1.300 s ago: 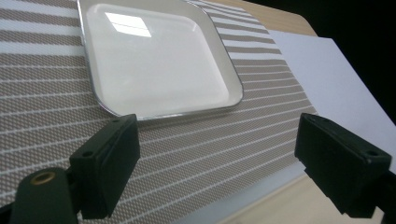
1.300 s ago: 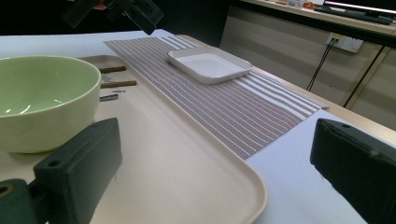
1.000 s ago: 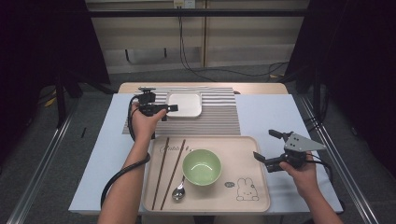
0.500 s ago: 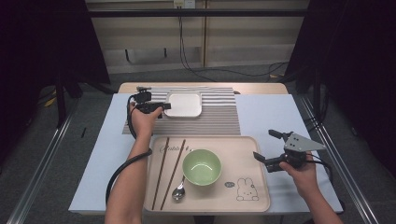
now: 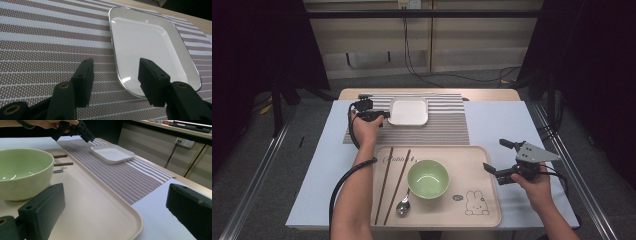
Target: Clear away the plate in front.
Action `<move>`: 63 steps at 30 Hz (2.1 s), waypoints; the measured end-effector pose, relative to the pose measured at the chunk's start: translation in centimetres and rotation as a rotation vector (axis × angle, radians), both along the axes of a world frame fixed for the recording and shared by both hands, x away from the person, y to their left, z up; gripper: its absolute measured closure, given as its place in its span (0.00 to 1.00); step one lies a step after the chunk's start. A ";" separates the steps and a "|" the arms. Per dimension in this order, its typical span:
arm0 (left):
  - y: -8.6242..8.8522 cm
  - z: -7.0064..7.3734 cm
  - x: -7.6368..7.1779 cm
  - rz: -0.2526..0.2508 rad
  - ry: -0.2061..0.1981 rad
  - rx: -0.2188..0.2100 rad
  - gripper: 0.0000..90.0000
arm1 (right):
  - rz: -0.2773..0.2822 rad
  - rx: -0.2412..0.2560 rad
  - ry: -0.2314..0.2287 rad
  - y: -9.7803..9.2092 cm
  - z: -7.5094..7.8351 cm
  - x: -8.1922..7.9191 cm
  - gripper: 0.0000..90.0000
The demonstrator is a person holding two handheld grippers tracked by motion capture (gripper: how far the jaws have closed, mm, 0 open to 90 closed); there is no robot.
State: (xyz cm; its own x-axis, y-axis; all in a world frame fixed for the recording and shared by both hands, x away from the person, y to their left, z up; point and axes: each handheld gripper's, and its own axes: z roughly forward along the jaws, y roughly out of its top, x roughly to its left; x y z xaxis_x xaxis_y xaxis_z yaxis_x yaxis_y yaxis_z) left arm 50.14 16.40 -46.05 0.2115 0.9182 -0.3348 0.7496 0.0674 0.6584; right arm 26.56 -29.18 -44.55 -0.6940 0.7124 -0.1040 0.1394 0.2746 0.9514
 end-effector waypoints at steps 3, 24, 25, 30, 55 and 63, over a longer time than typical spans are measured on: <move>-0.1 -0.2 0.2 0.008 0.009 -0.010 0.58 | 0.002 -0.004 0.000 0.0 0.0 0.0 0.02; -1.5 -1.4 2.0 -0.001 0.060 0.010 0.83 | -0.001 -0.007 -0.001 0.0 -0.1 0.1 0.02; -1.5 -1.4 2.1 -0.004 0.065 0.017 0.83 | -0.001 -0.010 -0.004 0.0 -0.1 0.1 0.02; -1.7 -1.6 2.4 0.000 0.079 -0.001 0.86 | -0.006 -0.013 -0.004 0.0 -0.1 0.2 0.02; -2.3 -0.3 1.6 0.049 0.117 -0.090 0.99 | -0.044 -0.018 -0.007 -0.1 -0.1 0.4 0.01; -2.8 1.9 -0.4 0.001 0.090 -0.131 1.00 | -0.130 0.062 0.028 -0.1 0.1 0.8 0.00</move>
